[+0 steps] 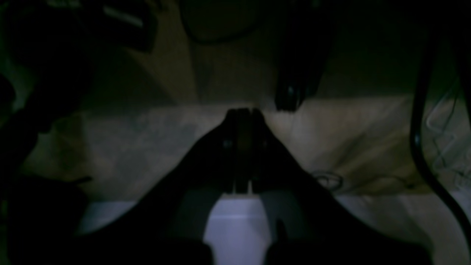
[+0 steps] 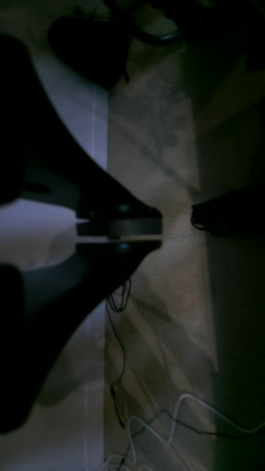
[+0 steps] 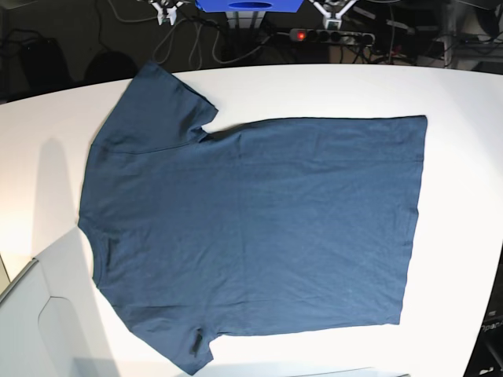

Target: Fold the T-shirt properly

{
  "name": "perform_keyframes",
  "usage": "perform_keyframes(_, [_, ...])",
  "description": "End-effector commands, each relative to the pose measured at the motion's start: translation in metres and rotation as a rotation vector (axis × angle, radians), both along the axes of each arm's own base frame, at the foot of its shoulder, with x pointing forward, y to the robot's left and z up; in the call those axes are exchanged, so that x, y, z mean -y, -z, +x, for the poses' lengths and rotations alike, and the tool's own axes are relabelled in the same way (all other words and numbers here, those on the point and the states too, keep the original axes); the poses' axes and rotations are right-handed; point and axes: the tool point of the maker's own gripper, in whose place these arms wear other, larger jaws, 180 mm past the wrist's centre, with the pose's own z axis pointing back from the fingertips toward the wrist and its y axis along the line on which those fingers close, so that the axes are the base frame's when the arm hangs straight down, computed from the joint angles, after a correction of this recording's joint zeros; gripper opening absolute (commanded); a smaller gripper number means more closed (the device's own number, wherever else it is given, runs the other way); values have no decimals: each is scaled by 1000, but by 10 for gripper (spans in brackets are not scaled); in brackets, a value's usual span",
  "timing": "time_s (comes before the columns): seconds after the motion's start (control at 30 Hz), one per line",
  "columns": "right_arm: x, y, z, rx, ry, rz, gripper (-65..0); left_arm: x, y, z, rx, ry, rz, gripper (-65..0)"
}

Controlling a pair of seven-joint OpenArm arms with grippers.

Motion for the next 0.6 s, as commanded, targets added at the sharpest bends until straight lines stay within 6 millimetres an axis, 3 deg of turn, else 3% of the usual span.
perform_keyframes(0.0, [-2,-4,-9,-21,-12,19,-650,-2,-3,-13,-21,9,4,-650])
perform_keyframes(0.17, [4,-11,-11,-103,-36,22,-650,-3,-4,-23,-99,10,1,-649])
perform_keyframes(0.23, [4,-10,-4,-115,-40,23,-650,-1,-4,-27,-137,10,-2,-649])
perform_keyframes(0.57, [15,-6,12,-120,-45,5,-650,-2,-2,-11,-124,11,-1,-648])
